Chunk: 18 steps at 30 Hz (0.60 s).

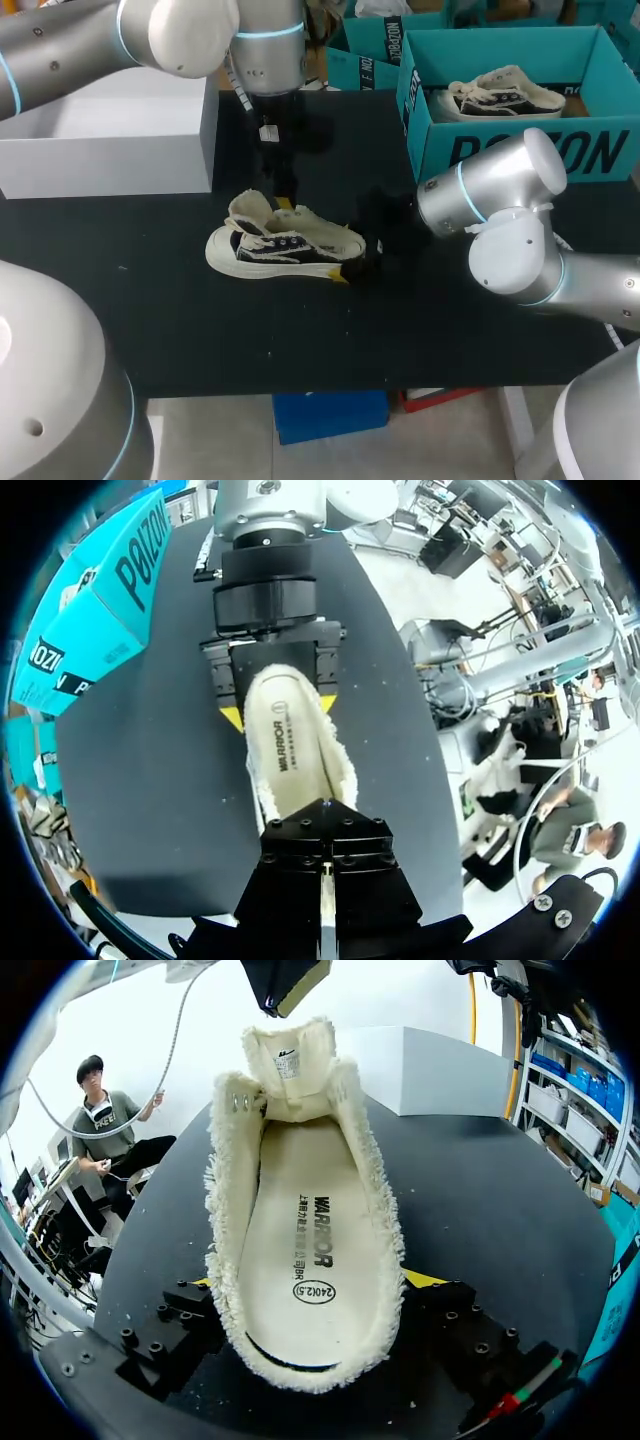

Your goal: Take the shoe out of the shoebox, open the shoe tongue, remove and reinsert the insole, then place the shoe into the shoebox

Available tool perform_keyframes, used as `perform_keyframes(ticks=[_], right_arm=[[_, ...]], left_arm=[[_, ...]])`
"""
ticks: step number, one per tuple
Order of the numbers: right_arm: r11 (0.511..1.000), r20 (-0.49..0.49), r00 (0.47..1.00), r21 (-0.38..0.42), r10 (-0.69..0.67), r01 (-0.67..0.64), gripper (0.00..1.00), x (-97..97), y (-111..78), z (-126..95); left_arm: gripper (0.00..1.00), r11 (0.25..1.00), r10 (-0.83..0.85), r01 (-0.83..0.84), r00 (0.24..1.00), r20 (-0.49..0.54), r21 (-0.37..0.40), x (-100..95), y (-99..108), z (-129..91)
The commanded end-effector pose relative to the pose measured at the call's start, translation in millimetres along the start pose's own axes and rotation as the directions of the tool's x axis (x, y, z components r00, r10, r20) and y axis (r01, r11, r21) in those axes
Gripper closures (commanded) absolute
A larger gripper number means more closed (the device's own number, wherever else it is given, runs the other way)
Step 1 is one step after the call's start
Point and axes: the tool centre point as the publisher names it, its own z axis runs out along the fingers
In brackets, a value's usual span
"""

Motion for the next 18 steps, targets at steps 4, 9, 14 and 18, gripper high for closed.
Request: perform_keyframes(ticks=[4,9,14,18], right_arm=[[1.000,0.003,1.000,0.001,0.001,-0.001,1.00,-0.5,-1.0,1.2],[1.000,0.003,1.000,0.001,0.001,-0.001,1.00,-0.5,-1.0,1.2],[1.000,0.003,1.000,0.001,0.001,-0.001,1.00,-0.5,-1.0,1.2],[1.000,0.003,1.000,0.001,0.001,-0.001,1.00,-0.5,-1.0,1.2]], left_arm=[[1.00,1.000,-0.003,0.004,1.000,-0.013,0.017,-9.3,1.5,14.8],[1.00,1.000,-0.008,0.008,1.000,-0.023,0.028,-8.1,0.2,22.1],[1.00,0.999,-0.010,0.011,0.999,-0.032,0.037,-6.2,-1.2,32.0],[1.00,0.999,-0.015,0.017,0.999,-0.046,0.041,-3.7,-2.4,40.3]])
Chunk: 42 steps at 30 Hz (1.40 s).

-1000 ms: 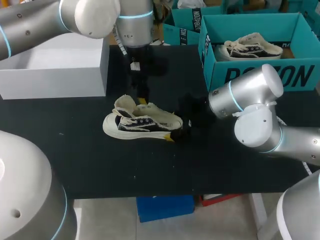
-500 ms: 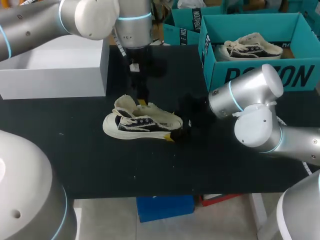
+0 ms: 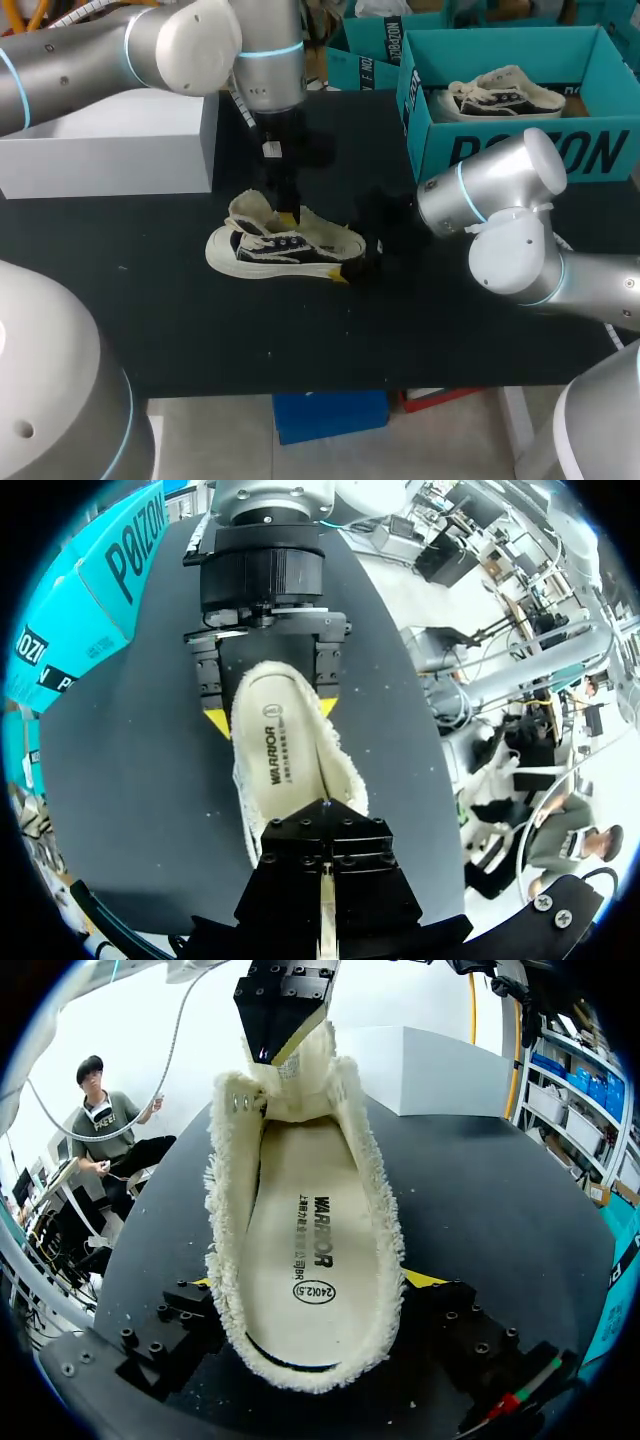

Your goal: Take the shoe out of the shoebox, open the shoe tongue, remove and reinsert the insole, then place the shoe into the shoebox

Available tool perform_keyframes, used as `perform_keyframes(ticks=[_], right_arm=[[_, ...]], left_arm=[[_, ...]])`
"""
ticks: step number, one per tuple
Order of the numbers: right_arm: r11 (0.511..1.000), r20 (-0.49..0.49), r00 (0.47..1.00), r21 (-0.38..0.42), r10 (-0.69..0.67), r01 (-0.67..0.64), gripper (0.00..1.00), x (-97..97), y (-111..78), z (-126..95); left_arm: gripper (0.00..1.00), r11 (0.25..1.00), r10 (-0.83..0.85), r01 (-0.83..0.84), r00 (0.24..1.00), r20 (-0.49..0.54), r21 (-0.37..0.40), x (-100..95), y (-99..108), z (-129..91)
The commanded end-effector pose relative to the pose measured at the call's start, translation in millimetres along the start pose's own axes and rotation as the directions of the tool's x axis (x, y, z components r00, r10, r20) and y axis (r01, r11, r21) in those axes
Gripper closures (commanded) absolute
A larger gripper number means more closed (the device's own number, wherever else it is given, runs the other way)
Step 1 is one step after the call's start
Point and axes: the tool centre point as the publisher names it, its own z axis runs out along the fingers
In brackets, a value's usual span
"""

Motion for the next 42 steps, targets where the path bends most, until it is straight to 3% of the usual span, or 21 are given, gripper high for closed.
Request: perform_keyframes(ticks=[1,15,33,42], right_arm=[[1.000,0.003,1.000,0.001,0.001,-0.001,1.00,-0.5,-1.0,1.2],[1.000,0.003,1.000,0.001,0.001,-0.001,1.00,-0.5,-1.0,1.2],[1.000,0.003,1.000,0.001,0.001,-0.001,1.00,-0.5,-1.0,1.2],[1.000,0.003,1.000,0.001,0.001,-0.001,1.00,-0.5,-1.0,1.2]], left_arm=[[1.00,1.000,-0.002,0.002,1.000,-0.006,0.006,-0.1,-0.6,11.5],[1.00,0.999,-0.031,0.032,0.998,-0.054,0.015,5.0,-0.4,42.9],[1.00,0.999,-0.048,0.050,0.996,-0.074,0.019,9.9,-3.7,61.6],[1.00,0.996,-0.085,0.084,0.995,-0.053,-0.026,13.7,-4.0,73.6]])
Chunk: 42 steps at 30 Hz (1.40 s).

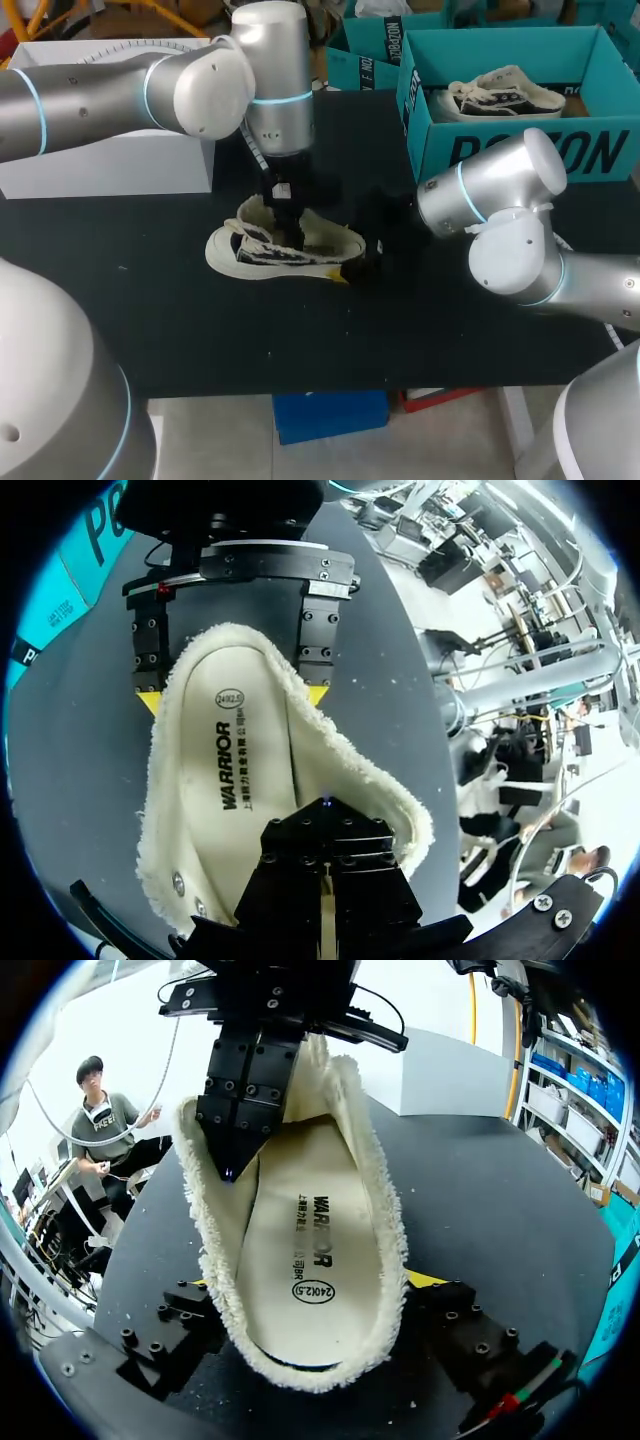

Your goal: Take the shoe out of the shoebox, open the shoe tongue, remove and reinsert the insole, then place the shoe into the shoebox

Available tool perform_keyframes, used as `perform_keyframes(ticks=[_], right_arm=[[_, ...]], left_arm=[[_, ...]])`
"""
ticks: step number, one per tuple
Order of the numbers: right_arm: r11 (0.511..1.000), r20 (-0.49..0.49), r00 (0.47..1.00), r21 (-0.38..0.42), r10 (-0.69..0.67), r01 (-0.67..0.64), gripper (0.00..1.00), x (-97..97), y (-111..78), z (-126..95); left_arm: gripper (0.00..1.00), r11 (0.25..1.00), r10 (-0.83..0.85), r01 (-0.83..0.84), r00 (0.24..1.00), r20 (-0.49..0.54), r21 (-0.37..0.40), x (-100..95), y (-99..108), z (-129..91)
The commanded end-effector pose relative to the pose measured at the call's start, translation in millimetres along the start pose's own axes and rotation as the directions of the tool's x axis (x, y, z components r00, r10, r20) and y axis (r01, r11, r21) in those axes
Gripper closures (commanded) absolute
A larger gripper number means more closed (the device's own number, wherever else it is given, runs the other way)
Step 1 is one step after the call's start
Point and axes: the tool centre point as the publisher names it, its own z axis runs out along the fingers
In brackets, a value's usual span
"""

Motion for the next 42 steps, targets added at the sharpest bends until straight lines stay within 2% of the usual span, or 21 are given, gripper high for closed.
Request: perform_keyframes(ticks=[1,19,26,42], right_arm=[[1.000,0.003,1.000,0.001,0.002,-0.002,1.00,-0.8,-0.8,1.1],[1.000,0.003,1.000,0.001,0.002,-0.002,1.00,-0.8,-0.8,1.1],[1.000,0.003,1.000,0.001,0.002,-0.002,1.00,-0.8,-0.8,1.1],[1.000,0.003,1.000,0.001,0.002,-0.002,1.00,-0.8,-0.8,1.1]], left_arm=[[1.00,1.000,-0.004,0.004,1.000,0.008,-0.009,2.5,-1.8,9.6],[1.00,0.998,-0.047,0.049,0.998,0.047,-0.036,-9.3,8.6,13.9],[1.00,0.998,-0.052,0.054,0.998,0.042,-0.043,-11.5,8.1,25.7],[1.00,0.993,-0.093,0.097,0.993,0.066,-0.064,-19.5,14.0,35.0]])
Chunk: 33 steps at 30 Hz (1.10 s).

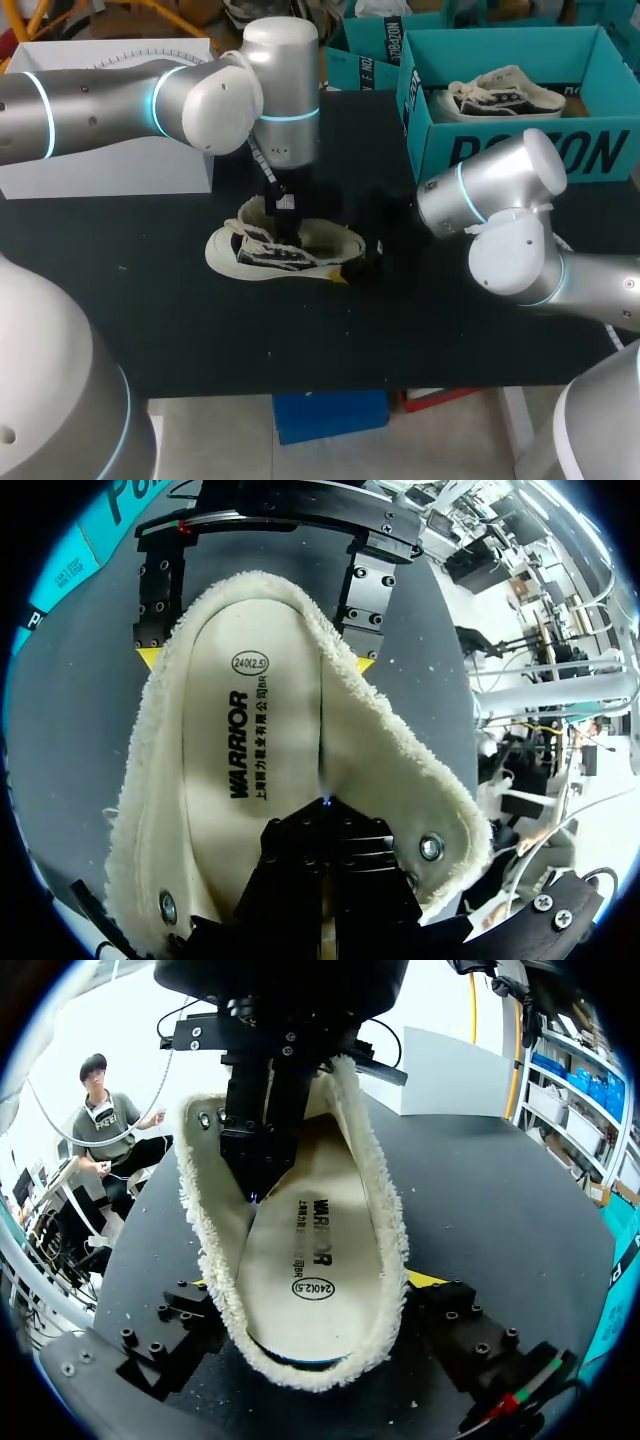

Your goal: Take the shoe out of the shoebox, open the shoe tongue, remove and reinsert the insole, then place the shoe into the shoebox

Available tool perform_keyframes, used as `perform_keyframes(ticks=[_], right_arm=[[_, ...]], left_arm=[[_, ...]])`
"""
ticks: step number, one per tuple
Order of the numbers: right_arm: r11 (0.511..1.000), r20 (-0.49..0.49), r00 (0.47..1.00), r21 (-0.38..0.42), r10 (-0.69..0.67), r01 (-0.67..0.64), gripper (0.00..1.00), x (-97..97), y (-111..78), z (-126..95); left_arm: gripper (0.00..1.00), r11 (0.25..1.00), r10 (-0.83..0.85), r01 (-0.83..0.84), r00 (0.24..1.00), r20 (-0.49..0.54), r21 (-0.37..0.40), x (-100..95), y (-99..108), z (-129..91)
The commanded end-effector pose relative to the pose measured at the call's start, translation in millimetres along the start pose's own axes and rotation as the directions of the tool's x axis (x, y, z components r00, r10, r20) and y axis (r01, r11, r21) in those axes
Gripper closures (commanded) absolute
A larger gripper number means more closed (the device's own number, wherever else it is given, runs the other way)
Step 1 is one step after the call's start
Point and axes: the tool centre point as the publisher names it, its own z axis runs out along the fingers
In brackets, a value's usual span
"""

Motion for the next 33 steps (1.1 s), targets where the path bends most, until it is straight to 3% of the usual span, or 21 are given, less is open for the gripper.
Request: perform_keyframes(ticks=[1,4,5,6,7,16,26,33], right_arm=[[1.000,0.003,1.000,0.001,0.002,-0.002,1.00,-1.2,-0.4,0.8],[1.000,0.003,1.000,0.001,0.002,-0.002,1.00,-1.2,-0.4,0.8],[1.000,0.003,1.000,0.001,0.002,-0.002,1.00,-1.2,-0.4,0.8],[1.000,0.003,1.000,0.001,0.002,-0.002,1.00,-1.2,-0.4,0.8],[1.000,0.003,1.000,0.001,0.002,-0.002,1.00,-1.2,-0.4,0.8],[1.000,0.003,1.000,0.001,0.002,-0.002,1.00,-1.2,-0.4,0.8],[1.000,0.003,1.000,0.001,0.002,-0.002,1.00,-1.2,-0.4,0.8],[1.000,0.003,1.000,0.001,0.002,-0.002,1.00,-1.2,-0.4,0.8]], left_arm=[[1.00,1.000,0.000,0.000,1.000,0.001,-0.002,-2.0,0.0,18.0],[1.00,1.000,0.002,-0.002,1.000,-0.001,0.000,-2.4,-0.4,18.8],[0.96,1.000,0.003,-0.003,1.000,0.001,0.003,-2.5,-0.5,18.8],[0.67,1.000,0.004,-0.004,1.000,0.003,0.004,-2.5,-0.7,18.0],[0.60,1.000,0.006,-0.006,1.000,0.006,0.004,-2.2,-1.1,16.6],[0.58,1.000,0.009,-0.008,0.999,0.037,-0.024,-2.3,-1.6,14.0],[0.60,0.983,-0.002,0.033,0.986,0.169,-0.179,-3.9,-3.7,19.0],[0.62,0.956,0.007,0.083,0.951,0.308,-0.281,-11.4,5.5,25.3]])
